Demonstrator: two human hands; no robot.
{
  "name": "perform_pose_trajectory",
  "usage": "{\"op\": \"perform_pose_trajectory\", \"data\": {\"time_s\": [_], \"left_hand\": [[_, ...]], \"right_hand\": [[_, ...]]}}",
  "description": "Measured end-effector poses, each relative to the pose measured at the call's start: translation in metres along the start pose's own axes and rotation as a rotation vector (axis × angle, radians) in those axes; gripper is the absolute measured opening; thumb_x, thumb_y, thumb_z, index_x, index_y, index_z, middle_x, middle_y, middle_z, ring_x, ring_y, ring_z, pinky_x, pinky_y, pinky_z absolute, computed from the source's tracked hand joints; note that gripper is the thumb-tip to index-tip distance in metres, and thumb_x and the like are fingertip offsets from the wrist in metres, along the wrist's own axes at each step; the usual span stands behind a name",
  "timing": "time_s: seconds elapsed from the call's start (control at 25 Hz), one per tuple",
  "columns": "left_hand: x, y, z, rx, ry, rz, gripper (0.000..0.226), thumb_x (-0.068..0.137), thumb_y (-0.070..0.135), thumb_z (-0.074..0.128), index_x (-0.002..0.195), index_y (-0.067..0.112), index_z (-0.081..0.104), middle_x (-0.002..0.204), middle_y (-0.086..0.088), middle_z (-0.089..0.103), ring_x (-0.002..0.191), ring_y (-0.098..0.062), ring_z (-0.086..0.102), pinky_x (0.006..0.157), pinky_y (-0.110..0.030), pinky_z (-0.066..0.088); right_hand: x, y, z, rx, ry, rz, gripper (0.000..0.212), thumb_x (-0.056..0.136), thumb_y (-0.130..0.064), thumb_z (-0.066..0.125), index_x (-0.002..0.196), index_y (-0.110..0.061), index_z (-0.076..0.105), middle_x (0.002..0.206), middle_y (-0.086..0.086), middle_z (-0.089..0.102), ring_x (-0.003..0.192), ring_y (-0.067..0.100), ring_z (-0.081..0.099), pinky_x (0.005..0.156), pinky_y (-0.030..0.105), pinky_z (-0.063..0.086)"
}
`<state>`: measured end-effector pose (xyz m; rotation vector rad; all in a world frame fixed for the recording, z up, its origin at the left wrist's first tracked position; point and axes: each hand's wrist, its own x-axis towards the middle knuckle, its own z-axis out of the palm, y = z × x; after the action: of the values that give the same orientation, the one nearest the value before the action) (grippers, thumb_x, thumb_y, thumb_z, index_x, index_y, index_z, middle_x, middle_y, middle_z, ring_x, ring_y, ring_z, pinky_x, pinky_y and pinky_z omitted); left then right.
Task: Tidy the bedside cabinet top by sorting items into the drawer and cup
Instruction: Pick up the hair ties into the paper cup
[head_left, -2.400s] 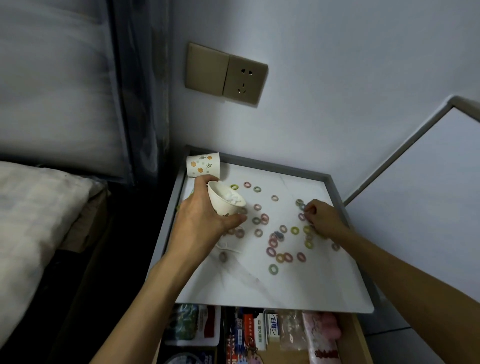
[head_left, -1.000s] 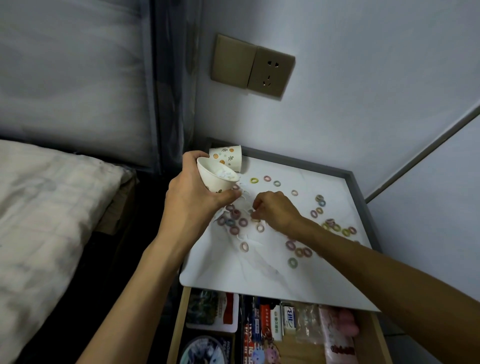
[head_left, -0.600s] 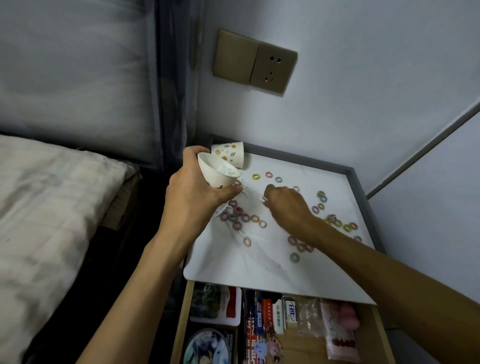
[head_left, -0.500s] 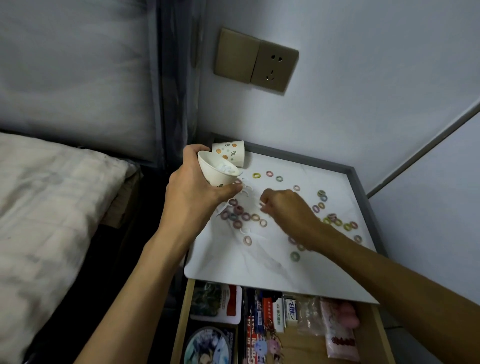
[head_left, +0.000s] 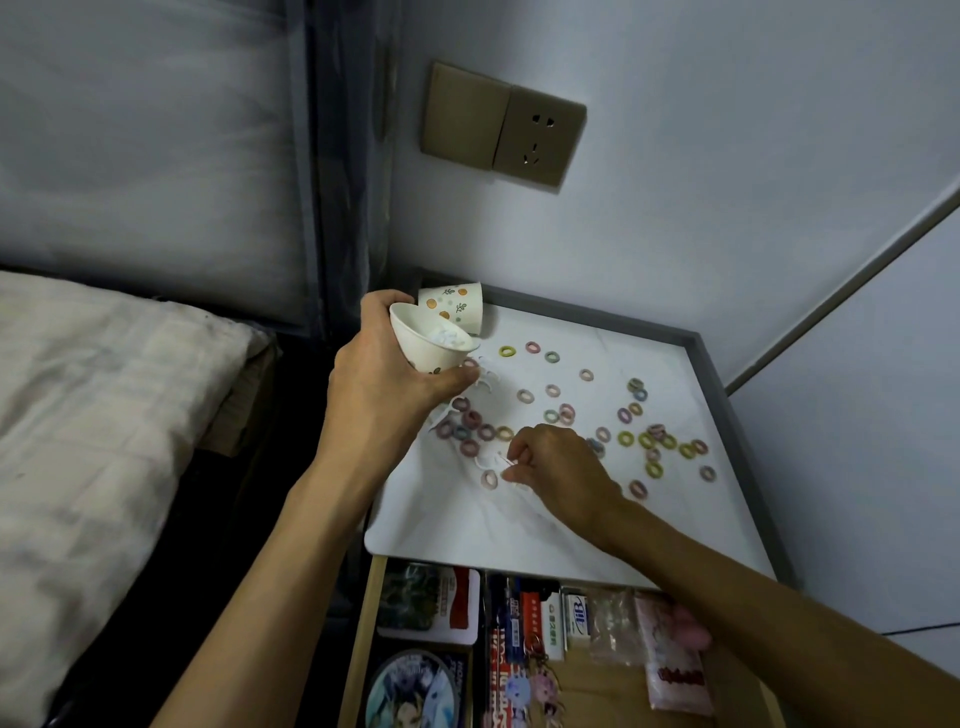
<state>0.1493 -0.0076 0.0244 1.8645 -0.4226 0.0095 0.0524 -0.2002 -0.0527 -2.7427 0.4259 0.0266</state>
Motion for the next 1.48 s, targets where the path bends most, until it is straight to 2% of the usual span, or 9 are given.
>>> {"op": "perform_pose_trajectory", "data": {"time_s": [0.16, 0.32, 0.52, 0.68, 0.8, 1.08, 1.2, 1.36, 1.48], "left_hand": [[-0.001, 0.003, 0.005, -0.012, -0.012, -0.003, 0.076, 0.061, 0.036, 0.090, 0.122, 0.026, 0.045, 0.105, 0.009, 0.062, 0.088, -0.009, 0.061, 0.067, -0.014, 0.046], [-0.004, 0.005, 0.009, -0.012, -0.026, 0.004, 0.079, 0.062, 0.035, 0.090, 0.126, 0.025, 0.044, 0.117, 0.001, 0.063, 0.098, -0.017, 0.063, 0.076, -0.026, 0.055], [-0.004, 0.005, 0.009, -0.013, -0.031, -0.001, 0.079, 0.063, 0.035, 0.090, 0.126, 0.025, 0.044, 0.116, 0.003, 0.063, 0.096, -0.015, 0.062, 0.069, -0.015, 0.048], [-0.005, 0.004, 0.009, -0.012, -0.032, -0.008, 0.079, 0.062, 0.036, 0.090, 0.126, 0.025, 0.045, 0.114, 0.005, 0.063, 0.093, -0.012, 0.061, 0.064, -0.008, 0.043], [-0.005, 0.003, 0.008, -0.014, -0.034, -0.006, 0.079, 0.062, 0.036, 0.090, 0.126, 0.025, 0.045, 0.114, 0.004, 0.063, 0.095, -0.014, 0.062, 0.068, -0.016, 0.047], [-0.005, 0.002, 0.009, -0.006, -0.041, -0.022, 0.078, 0.061, 0.035, 0.090, 0.124, 0.028, 0.045, 0.111, 0.004, 0.064, 0.093, -0.016, 0.063, 0.076, -0.031, 0.054], [-0.004, 0.003, 0.012, 0.013, -0.058, -0.028, 0.079, 0.059, 0.036, 0.090, 0.124, 0.029, 0.045, 0.110, 0.005, 0.065, 0.092, -0.017, 0.064, 0.078, -0.036, 0.055], [-0.003, 0.003, 0.013, 0.035, -0.082, -0.017, 0.080, 0.058, 0.036, 0.089, 0.123, 0.032, 0.043, 0.098, 0.013, 0.063, 0.084, -0.005, 0.062, 0.065, -0.022, 0.047], [-0.001, 0.003, 0.008, 0.025, -0.049, -0.012, 0.077, 0.057, 0.035, 0.089, 0.119, 0.034, 0.044, 0.093, 0.016, 0.064, 0.084, -0.004, 0.063, 0.065, -0.022, 0.047]], "right_hand": [[0.003, -0.002, 0.004, -0.213, -0.015, -0.066, 0.010, 0.092, -0.020, 0.064, 0.095, -0.010, 0.065, 0.098, 0.006, 0.065, 0.094, 0.022, 0.062, 0.075, 0.033, 0.048], [0.001, -0.009, 0.006, -0.411, -0.005, -0.148, 0.010, 0.094, -0.005, 0.053, 0.103, -0.005, 0.059, 0.105, 0.013, 0.061, 0.099, 0.027, 0.058, 0.070, 0.031, 0.036], [-0.014, -0.020, 0.009, -0.705, 0.072, -0.232, 0.030, 0.044, 0.008, 0.076, 0.067, -0.008, 0.065, 0.063, 0.008, 0.062, 0.058, 0.021, 0.061, 0.052, 0.027, 0.048], [-0.016, -0.007, 0.008, -0.542, 0.147, -0.225, 0.020, 0.066, 0.001, 0.077, 0.079, -0.010, 0.066, 0.073, 0.005, 0.064, 0.068, 0.019, 0.061, 0.059, 0.028, 0.048], [-0.015, 0.010, -0.002, -0.399, 0.186, -0.178, 0.008, 0.095, -0.010, 0.055, 0.097, -0.009, 0.063, 0.089, 0.009, 0.067, 0.083, 0.026, 0.062, 0.072, 0.035, 0.047], [0.015, -0.018, -0.091, 0.357, 0.259, -0.129, 0.018, 0.091, -0.013, 0.066, 0.107, -0.014, 0.073, 0.075, -0.010, 0.071, 0.061, 0.005, 0.067, 0.065, 0.021, 0.057], [0.031, -0.054, -0.138, 0.199, 0.182, -0.417, 0.021, 0.086, -0.021, 0.071, 0.107, -0.020, 0.075, 0.081, -0.014, 0.072, 0.061, 0.005, 0.066, 0.065, 0.017, 0.054], [0.051, -0.106, -0.148, -0.231, -0.098, -0.682, 0.020, 0.087, -0.021, 0.070, 0.106, -0.020, 0.076, 0.097, -0.005, 0.074, 0.081, 0.003, 0.065, 0.077, 0.021, 0.051], [0.059, -0.115, -0.138, 0.054, -0.078, -0.672, 0.019, 0.087, -0.016, 0.070, 0.104, -0.018, 0.076, 0.096, -0.005, 0.075, 0.085, 0.004, 0.067, 0.080, 0.022, 0.053]]}}
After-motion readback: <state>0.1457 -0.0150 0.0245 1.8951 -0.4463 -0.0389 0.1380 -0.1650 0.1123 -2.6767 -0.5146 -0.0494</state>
